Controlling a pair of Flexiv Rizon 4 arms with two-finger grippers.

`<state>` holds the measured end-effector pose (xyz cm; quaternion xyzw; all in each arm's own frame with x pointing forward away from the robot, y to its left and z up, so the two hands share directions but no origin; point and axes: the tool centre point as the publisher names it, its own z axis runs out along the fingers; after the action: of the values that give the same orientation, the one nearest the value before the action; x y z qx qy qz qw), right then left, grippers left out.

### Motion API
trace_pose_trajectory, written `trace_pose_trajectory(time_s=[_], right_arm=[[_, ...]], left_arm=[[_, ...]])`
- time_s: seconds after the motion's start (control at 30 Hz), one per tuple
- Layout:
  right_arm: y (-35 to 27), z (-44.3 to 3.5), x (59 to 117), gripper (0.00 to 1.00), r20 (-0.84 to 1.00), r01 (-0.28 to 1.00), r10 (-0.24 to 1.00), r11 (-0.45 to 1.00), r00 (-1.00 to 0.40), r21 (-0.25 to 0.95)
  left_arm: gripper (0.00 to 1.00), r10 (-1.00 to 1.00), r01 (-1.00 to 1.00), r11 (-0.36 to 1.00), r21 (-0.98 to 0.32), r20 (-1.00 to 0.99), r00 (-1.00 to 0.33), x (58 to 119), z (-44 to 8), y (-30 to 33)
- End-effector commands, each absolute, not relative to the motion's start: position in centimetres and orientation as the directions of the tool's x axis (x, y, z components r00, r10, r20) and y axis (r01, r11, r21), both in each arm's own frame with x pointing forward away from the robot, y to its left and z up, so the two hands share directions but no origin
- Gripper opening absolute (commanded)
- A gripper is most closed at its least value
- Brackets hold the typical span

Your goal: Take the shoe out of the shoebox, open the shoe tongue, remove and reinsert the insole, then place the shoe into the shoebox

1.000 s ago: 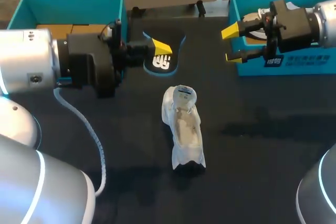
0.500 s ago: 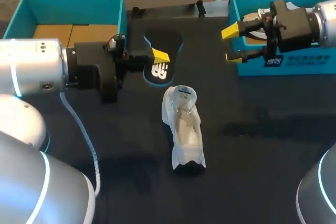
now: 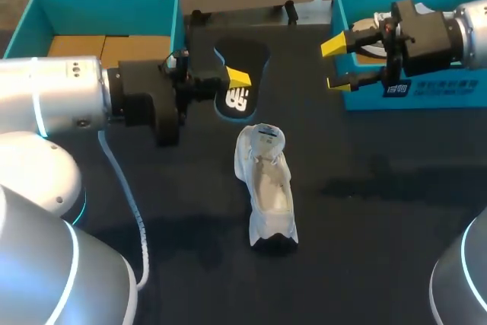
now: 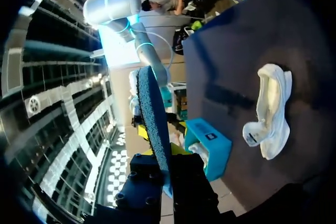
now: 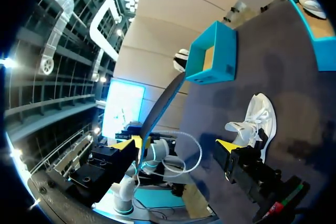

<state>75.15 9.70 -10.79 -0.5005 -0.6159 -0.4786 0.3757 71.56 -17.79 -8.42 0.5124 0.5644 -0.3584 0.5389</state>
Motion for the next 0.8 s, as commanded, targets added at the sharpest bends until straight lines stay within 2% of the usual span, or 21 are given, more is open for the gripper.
trace_pose_trajectory(time_s=[0.03,0.17,0.47,0.8], right_arm=[[9.9,-10.8,75.2,1.0,0.941,0.976,0.259,0.041,-0.216,0.212],[9.9,-10.8,75.2,1.0,0.941,0.976,0.259,0.041,-0.216,0.212],[11.3,-11.0,76.1,1.0,0.945,0.98,0.258,0.042,-0.201,0.197],[12.7,-11.8,77.2,1.0,0.964,0.99,0.232,-0.017,-0.131,0.139]], left_arm=[[0.0,0.197,0.95,0.168,0.263,-0.953,0.229,72.7,-10.0,-19.1],[0.0,0.18,0.933,0.166,0.318,-0.94,0.289,73.4,-11.3,-19.6],[0.0,0.167,0.906,0.226,0.357,-0.931,0.325,74.4,-13.1,-20.2],[0.0,0.103,0.887,0.311,0.342,-0.94,0.326,75.0,-12.7,-20.6]])
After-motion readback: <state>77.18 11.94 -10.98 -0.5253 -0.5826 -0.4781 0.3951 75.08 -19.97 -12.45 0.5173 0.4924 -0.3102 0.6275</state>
